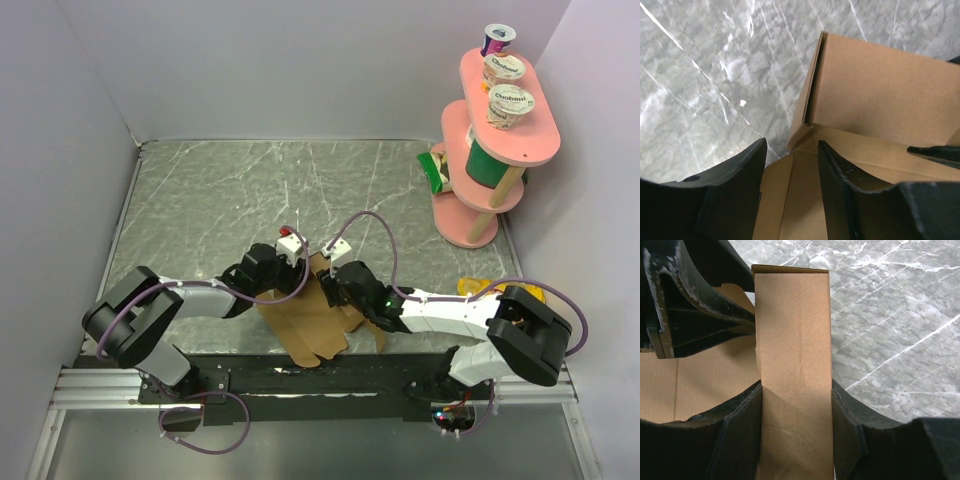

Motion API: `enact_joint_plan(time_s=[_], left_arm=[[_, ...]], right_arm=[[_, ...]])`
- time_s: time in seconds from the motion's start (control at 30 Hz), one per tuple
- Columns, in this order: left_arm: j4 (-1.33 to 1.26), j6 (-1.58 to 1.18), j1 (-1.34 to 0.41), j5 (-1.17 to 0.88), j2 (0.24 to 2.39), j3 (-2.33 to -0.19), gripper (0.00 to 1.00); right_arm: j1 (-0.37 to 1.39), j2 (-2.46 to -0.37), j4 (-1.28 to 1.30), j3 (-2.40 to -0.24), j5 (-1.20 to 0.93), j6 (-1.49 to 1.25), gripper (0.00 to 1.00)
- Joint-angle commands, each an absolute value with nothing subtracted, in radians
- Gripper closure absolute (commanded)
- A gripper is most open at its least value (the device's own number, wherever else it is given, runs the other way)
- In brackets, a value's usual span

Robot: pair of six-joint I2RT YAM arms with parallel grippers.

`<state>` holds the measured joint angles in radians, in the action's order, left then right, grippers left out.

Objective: Fold the paper box

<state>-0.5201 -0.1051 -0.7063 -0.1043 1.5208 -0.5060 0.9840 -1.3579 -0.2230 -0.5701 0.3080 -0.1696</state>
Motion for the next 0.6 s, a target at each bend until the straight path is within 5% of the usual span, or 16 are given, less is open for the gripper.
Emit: enact_joint_plan(time_s=[0.0,0.27,0.57], left_arm=[[-0.627,-0.095,-0.704,-0.080,1.503,-0.522,0.48],[-0.433,-0.104,-0.703,-0.156,1.462,-0.564,0.33],[-0.301,-0.278,-0.703,-0.084,1.266,-0.460,0.29]], right_arm=[[0.992,-1.379,-0.173,-0.563,0.331,-0.160,0.56],[1.006,-1.367,-0.157,-0.571,0.357,-0.097,0.57],[1.029,-1.393,-0.147,-0.598,0.393,-0.017,0.57]])
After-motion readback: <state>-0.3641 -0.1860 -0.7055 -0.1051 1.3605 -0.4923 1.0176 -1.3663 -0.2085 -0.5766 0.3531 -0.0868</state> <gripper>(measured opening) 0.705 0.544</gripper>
